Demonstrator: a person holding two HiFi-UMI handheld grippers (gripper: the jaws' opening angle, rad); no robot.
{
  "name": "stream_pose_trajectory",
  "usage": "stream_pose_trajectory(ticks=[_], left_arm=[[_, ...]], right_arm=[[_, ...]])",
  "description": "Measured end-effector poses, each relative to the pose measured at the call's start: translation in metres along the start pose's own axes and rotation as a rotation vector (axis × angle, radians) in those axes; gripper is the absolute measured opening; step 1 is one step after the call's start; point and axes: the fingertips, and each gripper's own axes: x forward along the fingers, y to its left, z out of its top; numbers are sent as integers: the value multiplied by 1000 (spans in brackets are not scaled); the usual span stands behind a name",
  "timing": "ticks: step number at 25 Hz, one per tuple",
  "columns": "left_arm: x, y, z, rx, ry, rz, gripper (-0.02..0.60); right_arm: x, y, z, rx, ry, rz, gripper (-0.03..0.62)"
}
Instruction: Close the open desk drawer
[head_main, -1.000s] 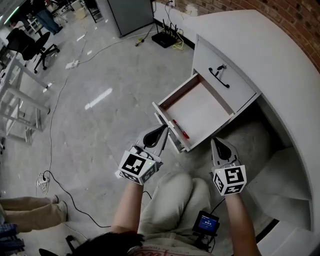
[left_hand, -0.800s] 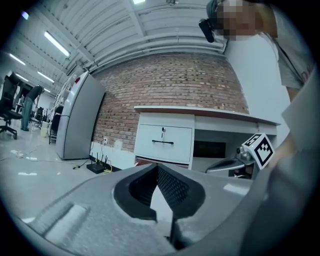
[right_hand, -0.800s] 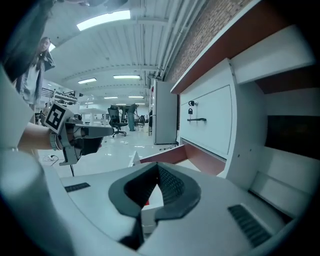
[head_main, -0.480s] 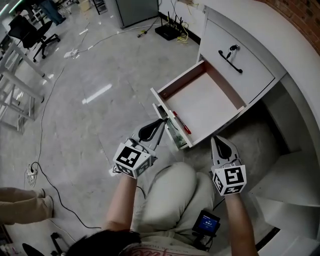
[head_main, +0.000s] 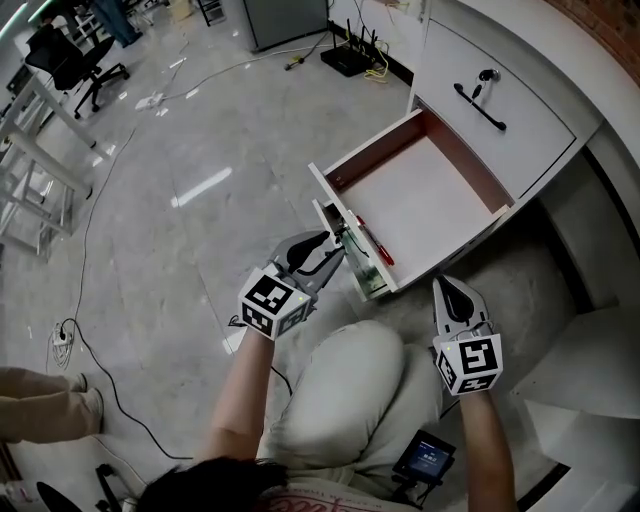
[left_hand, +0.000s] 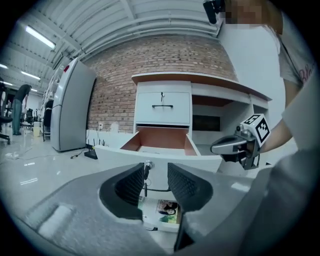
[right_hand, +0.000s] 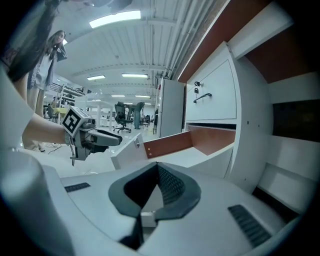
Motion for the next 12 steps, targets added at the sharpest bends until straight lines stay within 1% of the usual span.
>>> stream_pose_trajectory(ticks=[2,5,8,12], left_arm=[[7,2,-11,1,11,-19,137],[20,4,-23,12,18,-61,172],[33,9,-30,7,8,-99,175],[48,10,-37,35,13,-157,175]], right_arm=[[3,2,-9,2,7,1,12],[7,6,-22,2,10,4,11],[13,8,-32,5,15,13,11],[21,14,-37,0,18,26,11]])
